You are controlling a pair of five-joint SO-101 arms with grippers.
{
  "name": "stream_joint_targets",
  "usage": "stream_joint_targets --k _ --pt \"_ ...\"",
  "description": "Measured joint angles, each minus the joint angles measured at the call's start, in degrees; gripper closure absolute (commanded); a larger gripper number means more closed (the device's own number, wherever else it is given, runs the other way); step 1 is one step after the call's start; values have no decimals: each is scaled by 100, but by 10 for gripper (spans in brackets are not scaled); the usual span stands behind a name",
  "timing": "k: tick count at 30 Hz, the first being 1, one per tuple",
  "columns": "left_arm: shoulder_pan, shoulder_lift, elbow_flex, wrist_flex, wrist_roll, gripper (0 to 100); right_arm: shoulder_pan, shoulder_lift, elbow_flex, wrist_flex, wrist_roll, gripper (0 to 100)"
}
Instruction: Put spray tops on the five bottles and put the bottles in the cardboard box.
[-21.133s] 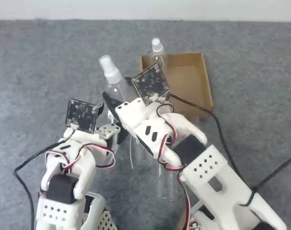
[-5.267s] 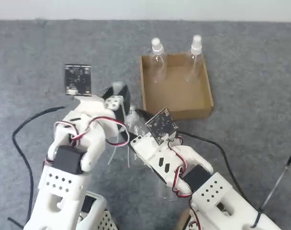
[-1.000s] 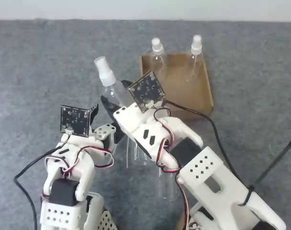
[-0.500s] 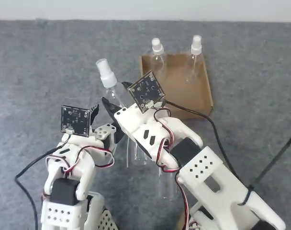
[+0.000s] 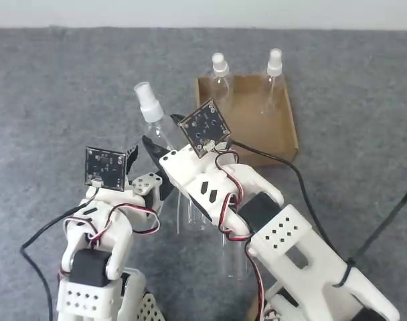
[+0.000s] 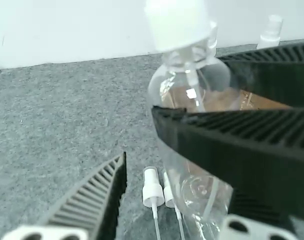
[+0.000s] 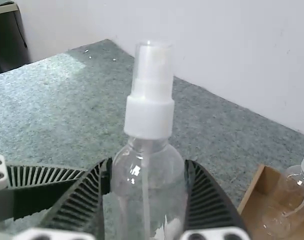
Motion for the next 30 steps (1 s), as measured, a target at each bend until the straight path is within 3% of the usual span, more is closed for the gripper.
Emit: stream_joint_targets --k 24,30 --pt "0 26 369 -273 -18 692 79 -914 167 923 26 992" --pt "-35 26 369 -273 -18 692 1081 -888 97 1002 176 992"
